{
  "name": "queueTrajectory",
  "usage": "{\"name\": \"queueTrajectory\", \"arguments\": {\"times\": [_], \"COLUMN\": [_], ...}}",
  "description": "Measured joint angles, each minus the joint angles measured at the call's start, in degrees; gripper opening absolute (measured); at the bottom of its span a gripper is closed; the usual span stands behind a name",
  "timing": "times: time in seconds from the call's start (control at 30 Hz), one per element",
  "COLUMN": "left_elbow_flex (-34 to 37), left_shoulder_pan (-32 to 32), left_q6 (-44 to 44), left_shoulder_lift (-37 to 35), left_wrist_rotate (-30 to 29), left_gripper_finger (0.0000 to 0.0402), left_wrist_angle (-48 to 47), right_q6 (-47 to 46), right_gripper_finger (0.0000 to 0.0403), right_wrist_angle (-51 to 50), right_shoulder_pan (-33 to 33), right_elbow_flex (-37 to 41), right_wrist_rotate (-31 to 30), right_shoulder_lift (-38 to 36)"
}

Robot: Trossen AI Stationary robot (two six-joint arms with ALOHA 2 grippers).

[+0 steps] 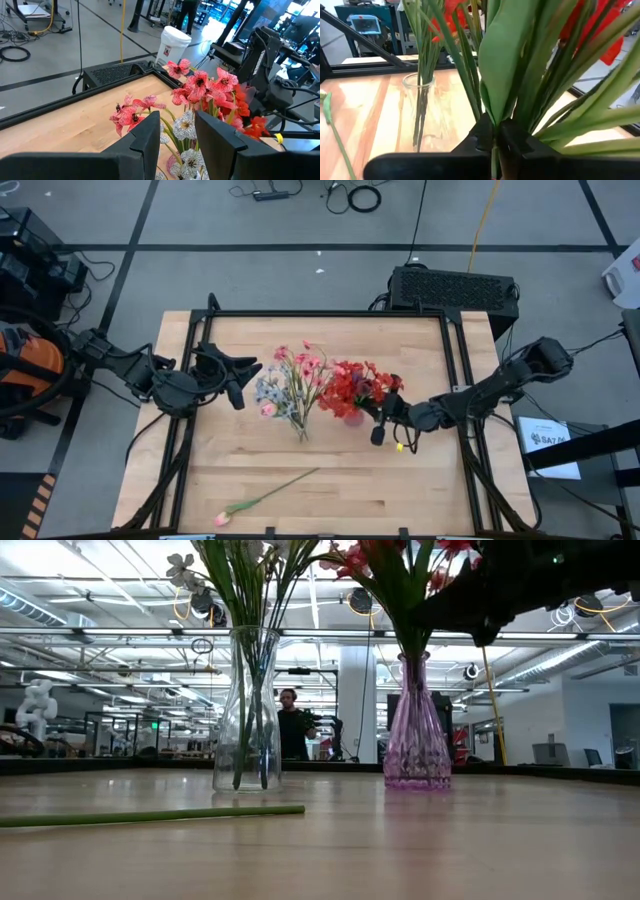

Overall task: Sort flowers into vase by color
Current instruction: Put the dark red flower into the purple vase

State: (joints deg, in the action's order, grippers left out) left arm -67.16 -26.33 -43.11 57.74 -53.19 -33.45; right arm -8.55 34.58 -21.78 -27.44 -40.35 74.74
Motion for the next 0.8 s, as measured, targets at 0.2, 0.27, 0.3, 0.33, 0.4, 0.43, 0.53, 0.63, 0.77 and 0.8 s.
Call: {"name": "queueTrajectory", "arguments": {"times": [0.2,0.27,0.3,0.33,0.4,0.43,0.53,0.63,0.77,0.8], "left_elbow_flex": [0.0,0.0,0.0,0.0,0.0,0.0,0.0,0.0,0.0,0.0], "left_shoulder_pan": [0.0,0.0,0.0,0.0,0.0,0.0,0.0,0.0,0.0,-0.01], "left_q6": [0.0,0.0,0.02,0.0,0.02,0.0,0.01,0.02,0.02,0.02], "left_shoulder_lift": [0.0,0.0,0.0,0.0,0.0,0.0,0.0,0.0,0.0,0.0], "left_wrist_rotate": [0.0,0.02,0.07,0.14,0.29,0.39,0.39,0.42,0.42,0.42], "left_gripper_finger": [0.0129,0.0129,0.0129,0.0129,0.0129,0.0129,0.0129,0.0129,0.0129,0.0129], "left_wrist_angle": [-0.02,-0.02,-0.02,-0.02,-0.02,-0.02,-0.02,-0.02,-0.02,-0.02], "right_q6": [1.54,1.58,1.6,1.66,1.7,1.71,1.71,2.38,4.67,4.86], "right_gripper_finger": [0.0029,0.0037,0.0041,0.0045,0.0054,0.006,0.0077,0.0096,0.0118,0.0122], "right_wrist_angle": [0.92,1.34,1.55,1.73,1.92,2.05,2.11,2.02,2.13,2.01], "right_shoulder_pan": [-0.04,-0.07,-0.09,-0.1,-0.32,-0.47,-1.07,-1.66,-2.25,-2.34], "right_elbow_flex": [0.02,0.02,0.02,0.02,0.02,0.04,0.04,0.07,0.07,0.07], "right_wrist_rotate": [0.01,0.19,0.24,0.25,0.23,0.21,0.23,0.23,0.19,0.07], "right_shoulder_lift": [-0.32,-0.33,-0.33,-0.33,-0.35,-0.35,-0.61,-1.18,-2.49,-2.88]}}
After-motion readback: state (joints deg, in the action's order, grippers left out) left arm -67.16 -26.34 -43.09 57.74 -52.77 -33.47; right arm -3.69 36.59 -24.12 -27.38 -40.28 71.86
